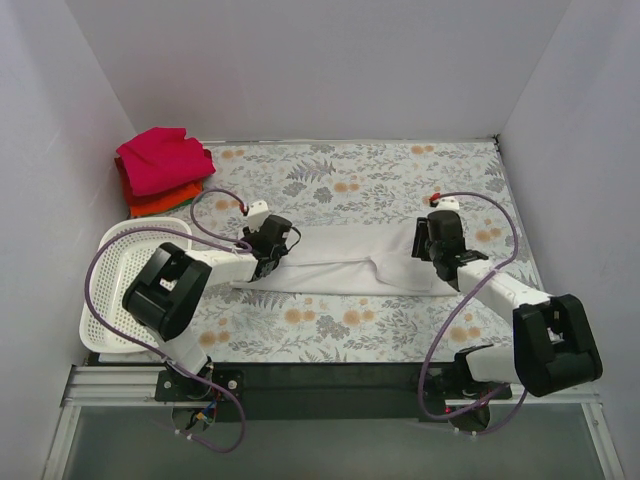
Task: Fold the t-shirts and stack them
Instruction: Fold the tshirt
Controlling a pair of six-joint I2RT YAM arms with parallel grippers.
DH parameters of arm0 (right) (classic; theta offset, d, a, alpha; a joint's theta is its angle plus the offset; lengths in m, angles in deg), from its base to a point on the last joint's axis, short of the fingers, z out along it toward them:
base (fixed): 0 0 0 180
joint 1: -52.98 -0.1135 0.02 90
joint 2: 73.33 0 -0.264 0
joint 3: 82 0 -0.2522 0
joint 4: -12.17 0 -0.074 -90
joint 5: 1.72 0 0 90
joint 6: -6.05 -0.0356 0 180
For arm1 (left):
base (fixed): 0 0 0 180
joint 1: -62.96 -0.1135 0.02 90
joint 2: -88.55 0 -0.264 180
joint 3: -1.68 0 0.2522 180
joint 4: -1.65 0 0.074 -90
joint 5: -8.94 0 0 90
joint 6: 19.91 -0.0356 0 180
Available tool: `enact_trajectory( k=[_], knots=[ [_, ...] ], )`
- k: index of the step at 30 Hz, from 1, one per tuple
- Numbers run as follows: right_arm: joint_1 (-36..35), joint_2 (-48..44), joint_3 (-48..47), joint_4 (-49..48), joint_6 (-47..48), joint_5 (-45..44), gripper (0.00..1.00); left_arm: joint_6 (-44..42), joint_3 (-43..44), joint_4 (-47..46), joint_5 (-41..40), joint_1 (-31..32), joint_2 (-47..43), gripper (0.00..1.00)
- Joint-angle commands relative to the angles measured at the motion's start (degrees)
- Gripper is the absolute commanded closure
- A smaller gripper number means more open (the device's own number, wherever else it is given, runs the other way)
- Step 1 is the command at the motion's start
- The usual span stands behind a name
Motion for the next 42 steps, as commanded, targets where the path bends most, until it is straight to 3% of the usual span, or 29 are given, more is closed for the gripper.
enact_trajectory(
  k=[1, 21, 25, 31, 42],
  knots=[
    [5.0, 3.0, -3.9, -4.9, 1.8, 2.5, 0.61, 1.3, -1.9, 2.5, -0.2, 0.0, -1.0, 0.60],
    [15.7, 18.3, -12.7, -12.1, 0.4, 13.6, 0.66, 1.0, -1.0, 3.2, 0.1, -0.1, 1.5, 0.60],
    [17.7, 19.9, -12.6, -12.7, -0.4, 16.7, 0.71, 1.0, -0.6, 3.3, 0.1, 0.0, 2.1, 0.60],
    [20.1, 21.5, -12.0, -12.7, -0.8, 22.4, 0.99, 1.2, -0.7, 3.6, -0.3, -0.1, 2.4, 0.60],
    [24.3, 21.0, -9.4, -12.4, -3.2, 21.5, 0.99, 2.8, -0.1, 6.7, -1.2, -0.1, 4.0, 0.60]
  ],
)
